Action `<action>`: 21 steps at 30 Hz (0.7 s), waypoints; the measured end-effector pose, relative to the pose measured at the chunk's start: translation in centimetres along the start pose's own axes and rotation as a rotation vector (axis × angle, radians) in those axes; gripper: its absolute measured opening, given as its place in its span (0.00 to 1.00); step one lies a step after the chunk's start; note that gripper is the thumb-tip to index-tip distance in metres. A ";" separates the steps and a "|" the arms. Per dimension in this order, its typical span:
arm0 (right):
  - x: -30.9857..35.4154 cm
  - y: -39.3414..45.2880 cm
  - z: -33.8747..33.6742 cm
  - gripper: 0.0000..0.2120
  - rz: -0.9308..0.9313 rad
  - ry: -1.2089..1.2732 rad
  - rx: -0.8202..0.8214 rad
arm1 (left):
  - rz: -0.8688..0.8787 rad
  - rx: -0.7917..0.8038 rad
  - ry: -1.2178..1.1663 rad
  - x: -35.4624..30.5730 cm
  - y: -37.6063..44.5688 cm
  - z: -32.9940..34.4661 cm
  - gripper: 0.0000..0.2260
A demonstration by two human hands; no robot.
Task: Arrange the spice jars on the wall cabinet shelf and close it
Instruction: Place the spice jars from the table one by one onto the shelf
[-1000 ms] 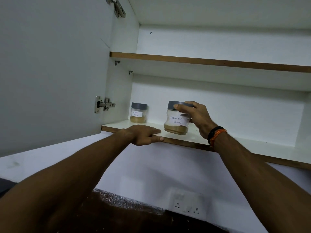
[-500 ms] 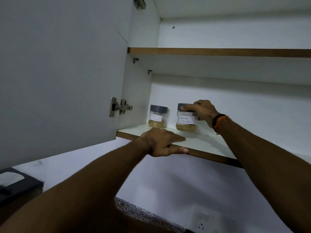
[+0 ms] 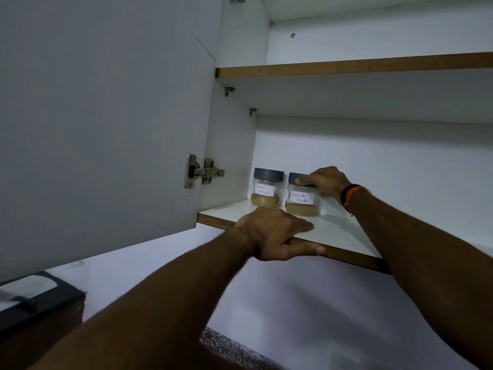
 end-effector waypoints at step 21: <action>-0.8 0.1 1.5 0.37 -0.039 -0.020 -0.114 | 0.038 -0.065 0.047 0.5 0.1 0.6 0.33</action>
Point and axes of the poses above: each hand's wrist, its own y-axis towards the middle knuckle, its own z-axis out of the palm, x = y × z, the point moved 1 cm from there along y, towards the middle knuckle, and after that the axes turned 5 degrees about z, right-handed, at the moved point
